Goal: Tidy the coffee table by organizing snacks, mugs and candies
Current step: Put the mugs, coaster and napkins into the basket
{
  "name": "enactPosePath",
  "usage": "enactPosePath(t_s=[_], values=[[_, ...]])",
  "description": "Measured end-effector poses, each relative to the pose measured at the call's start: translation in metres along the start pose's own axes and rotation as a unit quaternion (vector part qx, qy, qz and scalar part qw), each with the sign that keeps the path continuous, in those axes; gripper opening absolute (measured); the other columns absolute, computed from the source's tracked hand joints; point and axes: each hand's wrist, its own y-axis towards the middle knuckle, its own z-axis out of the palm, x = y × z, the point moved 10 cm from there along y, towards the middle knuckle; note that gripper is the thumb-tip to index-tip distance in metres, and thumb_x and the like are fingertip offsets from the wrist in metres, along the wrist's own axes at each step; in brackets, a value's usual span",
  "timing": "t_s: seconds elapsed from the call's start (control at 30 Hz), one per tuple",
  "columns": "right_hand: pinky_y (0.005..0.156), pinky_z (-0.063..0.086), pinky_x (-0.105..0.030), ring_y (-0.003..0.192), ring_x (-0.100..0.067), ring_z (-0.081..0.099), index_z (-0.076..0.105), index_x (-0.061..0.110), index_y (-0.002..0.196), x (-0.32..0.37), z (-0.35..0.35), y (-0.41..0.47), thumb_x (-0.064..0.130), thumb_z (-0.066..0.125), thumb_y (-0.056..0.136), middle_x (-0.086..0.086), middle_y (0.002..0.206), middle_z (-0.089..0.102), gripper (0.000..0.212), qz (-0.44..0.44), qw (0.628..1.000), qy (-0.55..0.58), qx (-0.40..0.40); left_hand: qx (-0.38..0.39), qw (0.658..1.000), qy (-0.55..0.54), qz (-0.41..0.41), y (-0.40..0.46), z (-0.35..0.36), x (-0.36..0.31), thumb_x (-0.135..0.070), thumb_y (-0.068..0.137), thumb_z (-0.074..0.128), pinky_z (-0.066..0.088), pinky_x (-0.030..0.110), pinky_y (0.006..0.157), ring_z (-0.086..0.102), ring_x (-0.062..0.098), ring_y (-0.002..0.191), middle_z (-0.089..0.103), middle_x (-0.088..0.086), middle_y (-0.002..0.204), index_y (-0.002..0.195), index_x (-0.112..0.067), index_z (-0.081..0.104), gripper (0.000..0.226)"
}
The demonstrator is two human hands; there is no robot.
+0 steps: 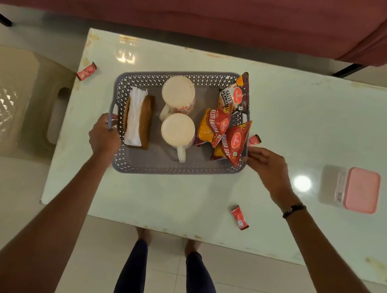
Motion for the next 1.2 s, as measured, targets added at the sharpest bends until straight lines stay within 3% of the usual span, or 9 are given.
enactPosePath(t_s=[0.07,0.13,0.3,0.47,0.57,0.7,0.87,1.0,1.2], values=[[0.092,0.054,-0.032,0.101,-0.021,0.066,0.067,0.006,0.110,-0.011,-0.009,0.007,0.007,0.059,0.090,-0.013,0.110,0.069,0.021,0.011,1.000,0.007,0.000,-0.001,1.000,0.005,0.001,-0.001,0.001,0.000,-0.004,0.087,0.041,0.049,0.047,0.094,0.059,0.032,0.110,0.065,0.011,0.119,0.115,-0.015,0.059,0.036],[0.091,0.054,-0.037,0.107,-0.027,0.061,0.064,0.008,0.115,-0.007,-0.024,0.017,0.001,0.059,0.088,-0.013,0.118,0.064,0.028,-0.059,0.988,-0.124,-0.065,0.000,1.000,0.003,0.000,-0.001,0.001,0.001,-0.004,0.087,0.040,0.050,0.047,0.093,0.060,0.031,0.109,0.065,0.011,0.119,0.117,-0.015,0.059,0.037],[0.081,0.052,-0.040,0.118,-0.029,0.048,0.065,0.012,0.114,0.013,0.014,0.035,0.011,0.066,0.085,-0.013,0.129,0.053,0.029,-0.196,0.905,-0.377,-0.024,0.009,1.000,0.013,0.007,0.004,0.004,0.003,-0.005,0.089,0.041,0.050,0.047,0.095,0.060,0.028,0.111,0.065,0.009,0.120,0.119,-0.015,0.058,0.036],[0.079,0.050,-0.040,0.101,-0.034,0.056,0.070,0.006,0.098,0.023,-0.032,0.060,0.004,0.060,0.086,-0.016,0.108,0.063,0.016,-0.166,0.919,-0.321,-0.156,0.011,1.000,0.020,0.009,0.005,0.006,0.003,-0.005,0.091,0.043,0.050,0.048,0.094,0.060,0.027,0.111,0.064,0.009,0.122,0.120,-0.015,0.057,0.034],[0.091,0.043,-0.035,0.115,-0.035,0.050,0.063,0.005,0.114,0.016,-0.063,0.073,0.002,0.061,0.084,-0.016,0.122,0.058,0.031,-0.116,0.922,-0.320,-0.184,0.011,1.000,0.026,0.012,0.003,0.006,0.003,-0.006,0.092,0.044,0.051,0.048,0.093,0.060,0.030,0.110,0.064,0.011,0.122,0.121,-0.015,0.057,0.032],[0.100,0.040,-0.032,0.120,-0.032,0.049,0.057,0.003,0.121,0.033,-0.066,0.065,0.017,0.060,0.088,-0.017,0.129,0.055,0.036,-0.149,0.926,-0.300,-0.176,0.020,0.999,0.027,0.011,-0.002,0.009,0.004,-0.003,0.088,0.043,0.051,0.049,0.092,0.060,0.032,0.108,0.064,0.012,0.120,0.119,-0.017,0.057,0.036],[0.078,0.055,-0.016,0.094,-0.013,0.064,0.058,0.010,0.123,0.039,-0.006,0.032,0.030,0.045,0.098,-0.001,0.113,0.065,0.034,-0.120,0.979,-0.164,0.005,0.034,0.999,-0.026,-0.011,-0.015,0.017,0.004,0.000,0.082,0.042,0.052,0.044,0.089,0.061,0.028,0.105,0.066,0.007,0.116,0.113,-0.019,0.061,0.041],[0.085,0.057,-0.038,0.093,-0.022,0.065,0.061,0.002,0.113,0.029,-0.024,0.026,0.019,0.047,0.098,-0.014,0.110,0.068,0.026,-0.096,0.982,-0.154,-0.046,0.048,0.997,-0.056,-0.018,-0.026,0.025,0.002,0.000,0.081,0.044,0.051,0.044,0.091,0.061,0.025,0.106,0.066,0.006,0.115,0.111,-0.019,0.061,0.039],[0.079,0.049,-0.024,0.087,-0.020,0.064,0.061,-0.003,0.110,0.017,-0.042,0.001,0.013,0.056,0.092,-0.016,0.106,0.070,0.024,-0.101,0.973,-0.204,-0.045,0.072,0.996,-0.058,0.005,-0.045,0.038,-0.008,-0.002,0.083,0.045,0.050,0.047,0.094,0.061,0.026,0.107,0.066,0.006,0.115,0.107,-0.020,0.062,0.035]])
